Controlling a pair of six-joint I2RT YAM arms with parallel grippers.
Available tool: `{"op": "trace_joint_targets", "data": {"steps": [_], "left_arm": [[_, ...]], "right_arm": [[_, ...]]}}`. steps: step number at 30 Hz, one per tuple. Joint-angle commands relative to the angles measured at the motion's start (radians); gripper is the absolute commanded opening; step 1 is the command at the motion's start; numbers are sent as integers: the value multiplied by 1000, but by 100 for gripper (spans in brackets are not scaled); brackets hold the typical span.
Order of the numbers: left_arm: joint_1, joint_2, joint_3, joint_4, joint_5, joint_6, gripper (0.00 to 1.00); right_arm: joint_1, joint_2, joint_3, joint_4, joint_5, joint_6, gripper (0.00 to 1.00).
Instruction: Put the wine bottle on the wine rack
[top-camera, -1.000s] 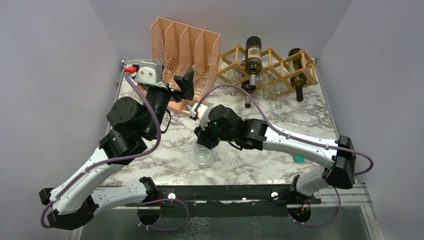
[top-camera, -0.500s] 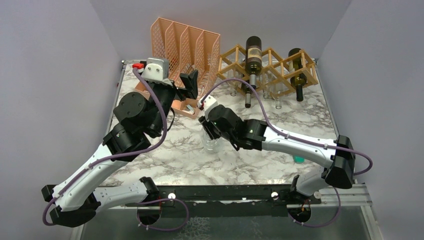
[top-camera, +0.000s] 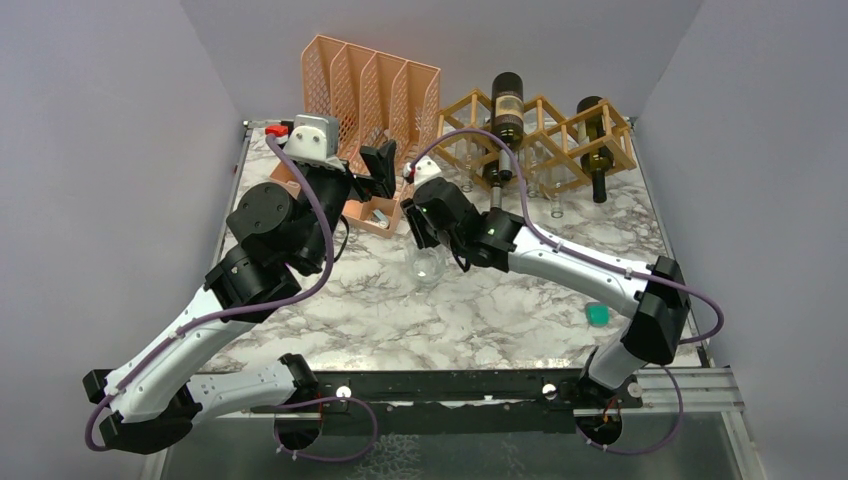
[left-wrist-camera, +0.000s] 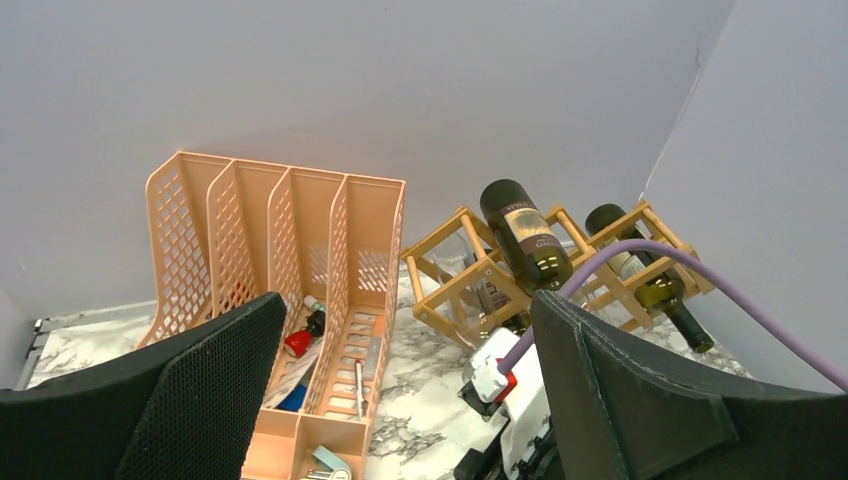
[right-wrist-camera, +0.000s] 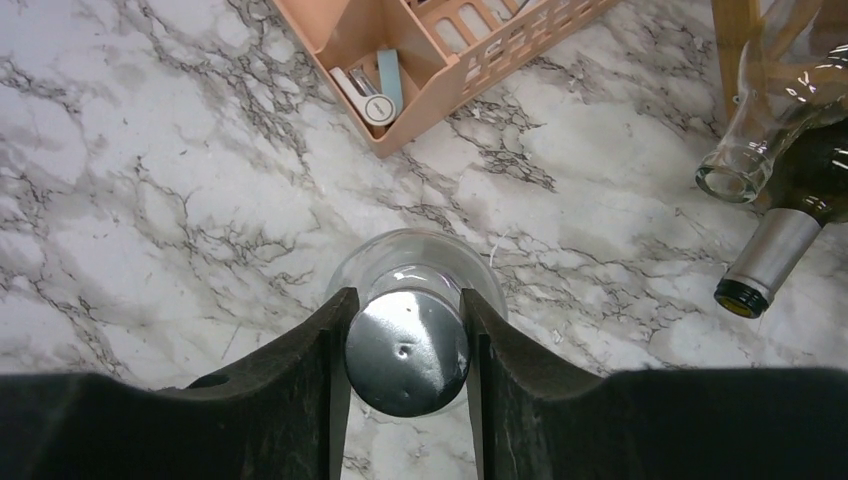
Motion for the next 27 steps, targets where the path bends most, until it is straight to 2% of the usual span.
{"op": "trace_joint_targets", "data": {"steps": [1, 8, 15, 19, 24, 27], "left_arm": [[2, -12, 32, 2, 10, 0, 99], [2, -12, 32, 5, 8, 9, 99], [2, -11, 24, 6, -1, 13, 99], [2, 2, 24, 16, 1, 24, 99], [2, 15, 27, 12, -3, 31, 99], [2, 30, 16, 19, -8, 30, 99]], "right_arm": [[-2, 8, 68, -40, -48, 32, 47], [-4, 0, 65, -80, -64, 21, 58], [-10, 15, 53, -100, -65, 24, 59], [-20, 31, 33, -56, -65, 6, 51], [-22, 31, 16, 9, -49, -21, 32], [-23, -4, -50, 102, -22, -45, 22]]}}
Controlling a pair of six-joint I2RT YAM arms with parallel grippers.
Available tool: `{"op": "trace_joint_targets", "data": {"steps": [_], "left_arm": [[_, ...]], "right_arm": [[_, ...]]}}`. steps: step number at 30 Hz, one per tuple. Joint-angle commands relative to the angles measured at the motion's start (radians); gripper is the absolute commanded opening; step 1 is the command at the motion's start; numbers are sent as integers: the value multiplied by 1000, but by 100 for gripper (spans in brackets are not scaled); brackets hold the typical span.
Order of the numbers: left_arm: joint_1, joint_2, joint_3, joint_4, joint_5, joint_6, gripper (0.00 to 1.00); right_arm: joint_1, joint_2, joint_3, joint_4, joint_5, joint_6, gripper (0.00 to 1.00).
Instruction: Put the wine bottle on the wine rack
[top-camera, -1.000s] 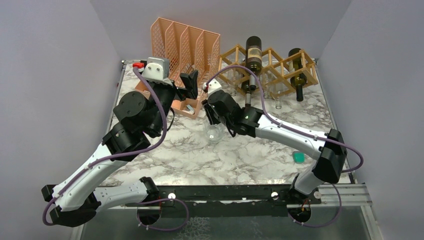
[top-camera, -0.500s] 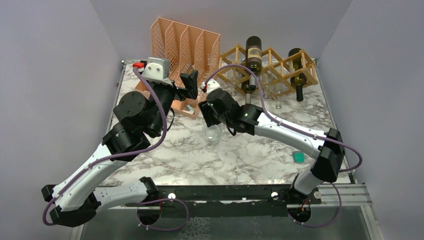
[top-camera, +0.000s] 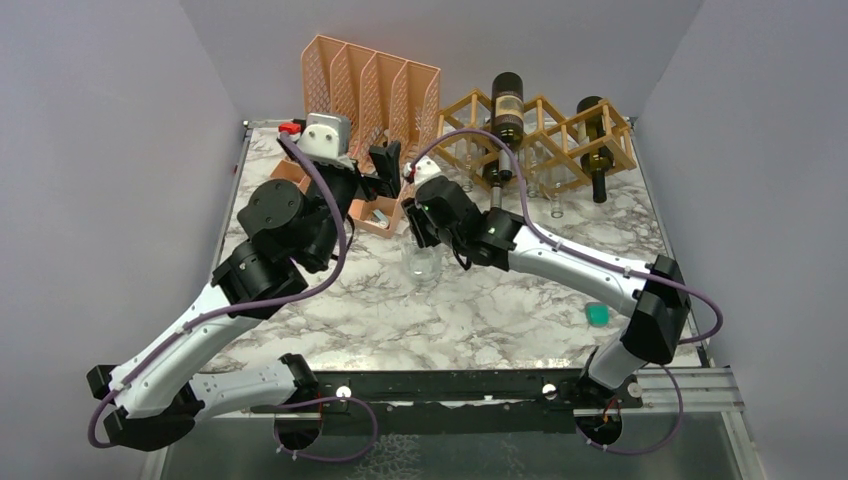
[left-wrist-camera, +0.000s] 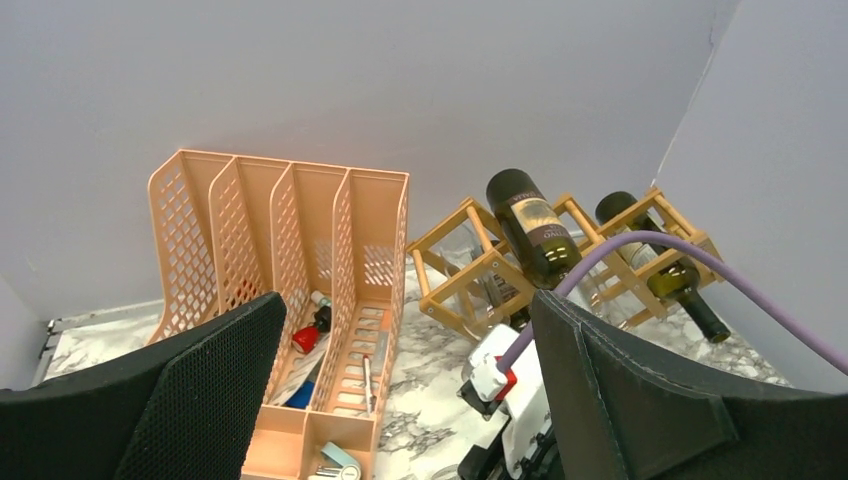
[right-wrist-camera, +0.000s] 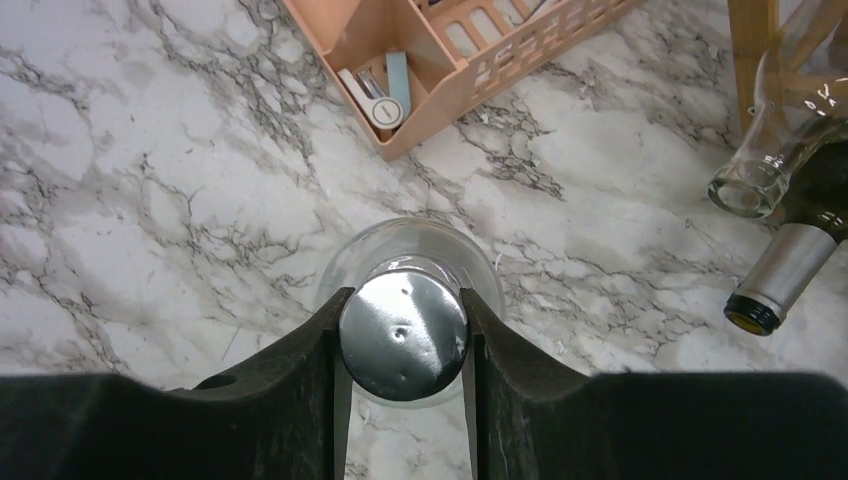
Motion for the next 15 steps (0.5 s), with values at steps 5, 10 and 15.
{"op": "trace_joint_targets", "data": {"steps": [5, 10, 15], "left_arm": [[24, 129, 55, -37, 27, -6, 99], [220, 217, 58, -72, 260, -146, 99], [330, 275, 19, -69, 439, -242, 99]], "right_arm": [[-2, -139, -375, 391, 88, -36, 11], [-1, -318, -677, 593, 114, 27, 5], [-1, -507, -842, 599, 79, 85, 2]]}}
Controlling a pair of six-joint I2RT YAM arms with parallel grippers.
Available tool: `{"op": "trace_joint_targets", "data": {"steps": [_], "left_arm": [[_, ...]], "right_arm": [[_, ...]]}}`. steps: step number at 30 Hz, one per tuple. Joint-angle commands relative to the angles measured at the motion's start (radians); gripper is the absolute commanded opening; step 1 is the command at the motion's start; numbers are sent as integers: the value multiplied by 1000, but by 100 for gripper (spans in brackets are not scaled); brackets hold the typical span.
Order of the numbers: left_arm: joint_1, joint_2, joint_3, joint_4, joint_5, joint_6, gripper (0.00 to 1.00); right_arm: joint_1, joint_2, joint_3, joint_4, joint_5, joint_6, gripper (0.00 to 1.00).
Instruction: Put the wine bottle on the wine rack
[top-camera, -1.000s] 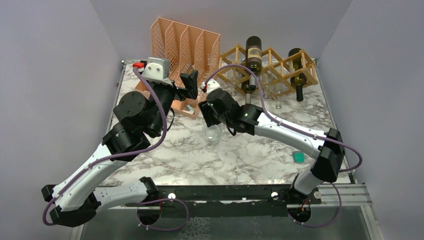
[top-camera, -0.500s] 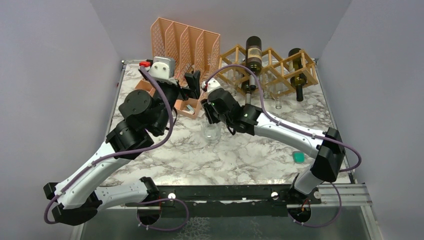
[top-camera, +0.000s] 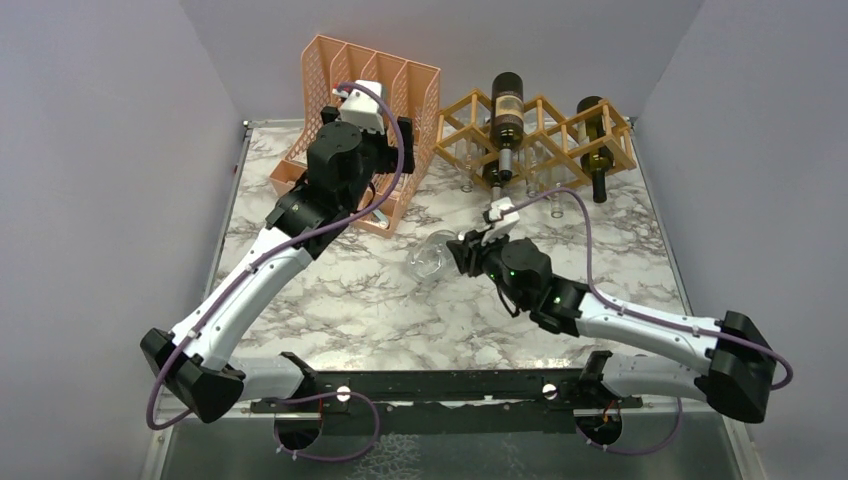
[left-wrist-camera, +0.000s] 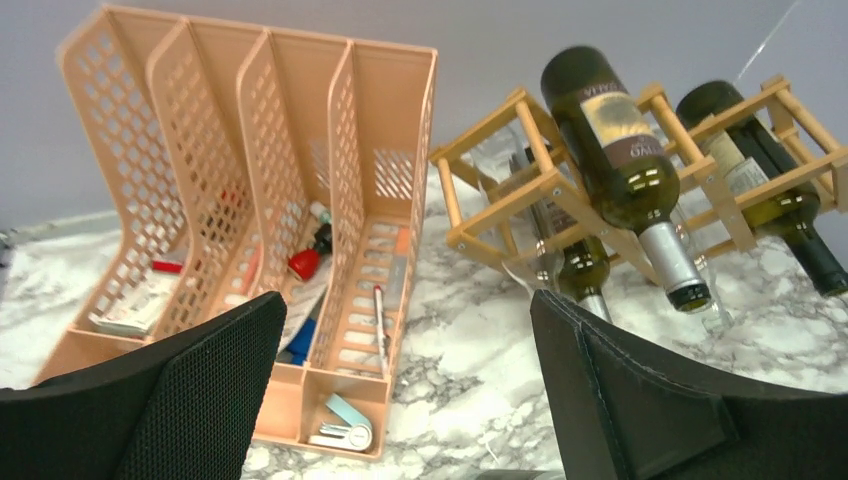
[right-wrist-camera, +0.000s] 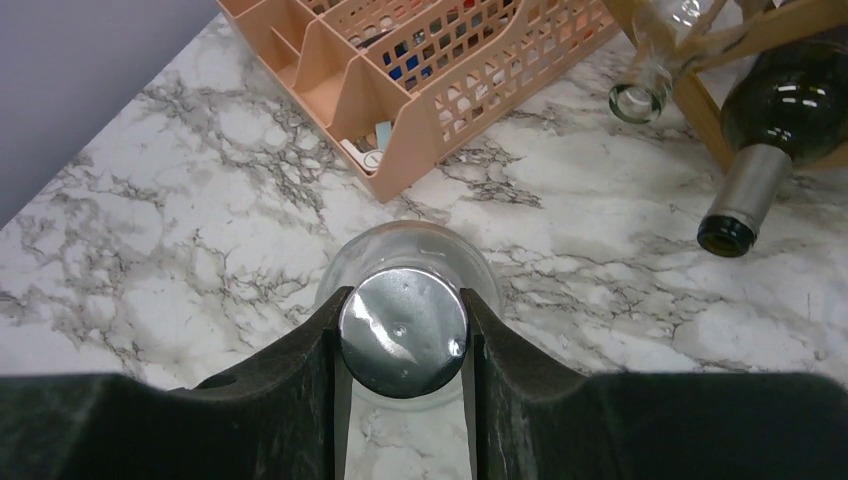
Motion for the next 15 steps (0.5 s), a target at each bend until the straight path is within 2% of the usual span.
{"op": "trace_joint_targets", "data": {"steps": [1, 5, 9, 15], "left_arm": [[78, 18, -37, -1, 240, -134, 99], [134, 35, -146, 17, 367, -187, 99], [178, 100, -203, 49, 540, -210, 99], [214, 220, -238, 40, 652, -218, 98]], "right_arm": [[-2, -75, -119, -133, -10, 65, 2], [-2, -133, -119, -314, -79, 119, 1], [-2, -130, -23, -585, -238, 154, 1], [-3, -93, 101, -755, -314, 133, 1]]}}
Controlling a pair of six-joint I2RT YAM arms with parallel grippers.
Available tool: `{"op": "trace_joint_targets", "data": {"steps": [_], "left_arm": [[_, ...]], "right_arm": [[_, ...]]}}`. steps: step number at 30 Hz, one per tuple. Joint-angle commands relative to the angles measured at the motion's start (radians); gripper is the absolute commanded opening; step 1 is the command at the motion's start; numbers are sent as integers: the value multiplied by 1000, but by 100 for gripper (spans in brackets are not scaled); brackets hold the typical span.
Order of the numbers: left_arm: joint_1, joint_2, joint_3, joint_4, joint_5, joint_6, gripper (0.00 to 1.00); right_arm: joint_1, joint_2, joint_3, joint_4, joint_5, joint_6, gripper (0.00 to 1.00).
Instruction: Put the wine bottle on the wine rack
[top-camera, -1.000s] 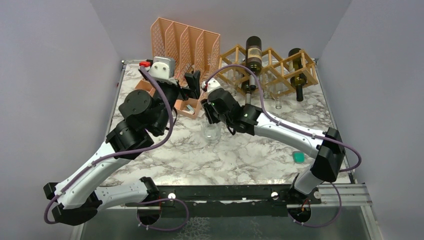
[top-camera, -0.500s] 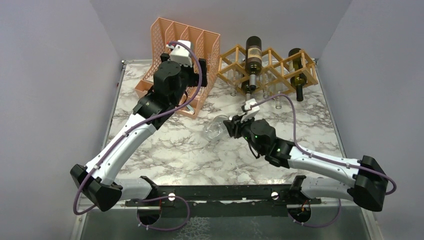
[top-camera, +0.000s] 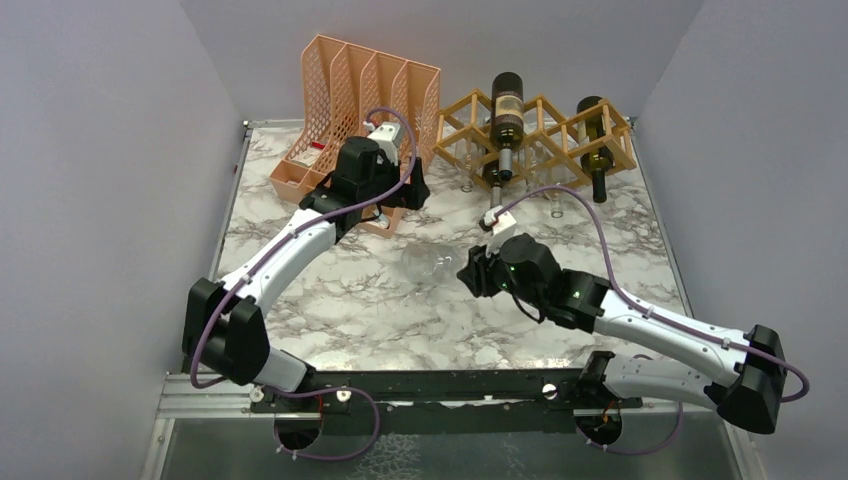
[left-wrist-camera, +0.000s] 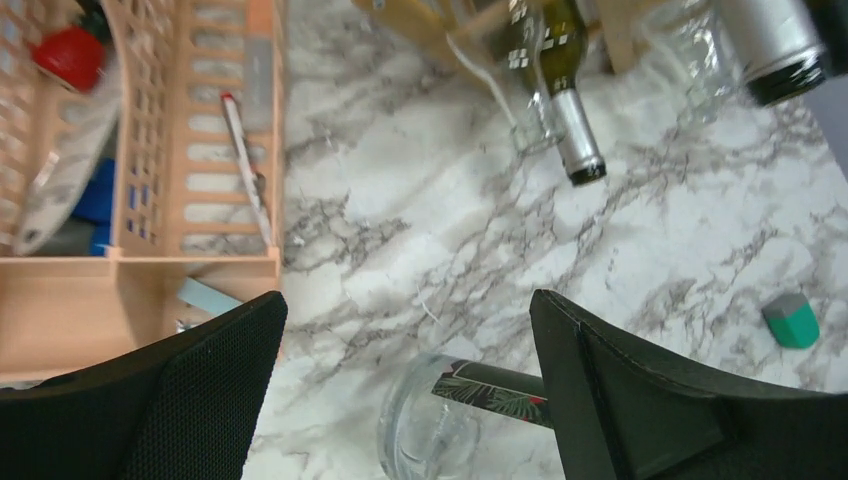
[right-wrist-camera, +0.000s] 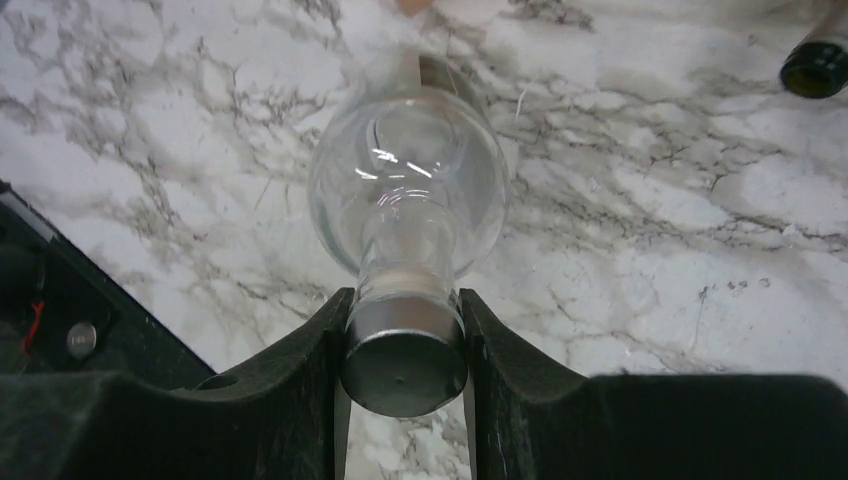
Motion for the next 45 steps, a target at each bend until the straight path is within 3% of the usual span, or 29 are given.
{"op": "trace_joint_targets", "data": {"steps": [1, 4, 10, 20, 25, 33, 45], "left_arm": [[27, 56, -38, 23, 164, -34, 98], [36, 76, -57, 14, 176, -17, 98], [44, 75, -98, 16, 148, 22, 99], [44, 84, -194, 42, 140, 7, 99], [44, 97, -224, 42, 107, -8, 96], [44, 132, -242, 61, 167, -42, 79], [41, 145, -283, 72, 206, -60, 75]], "right_arm": [[5, 83, 76, -336, -152, 21, 1], [5, 132, 100, -383, -164, 47, 1], [4, 156, 62, -295, -201, -5, 1], [4, 349, 82, -274, -236, -52, 2], [5, 388, 77, -244, -242, -66, 15], [4, 423, 78, -221, -277, -76, 38], [5, 510, 99, -167, -265, -87, 48]]}}
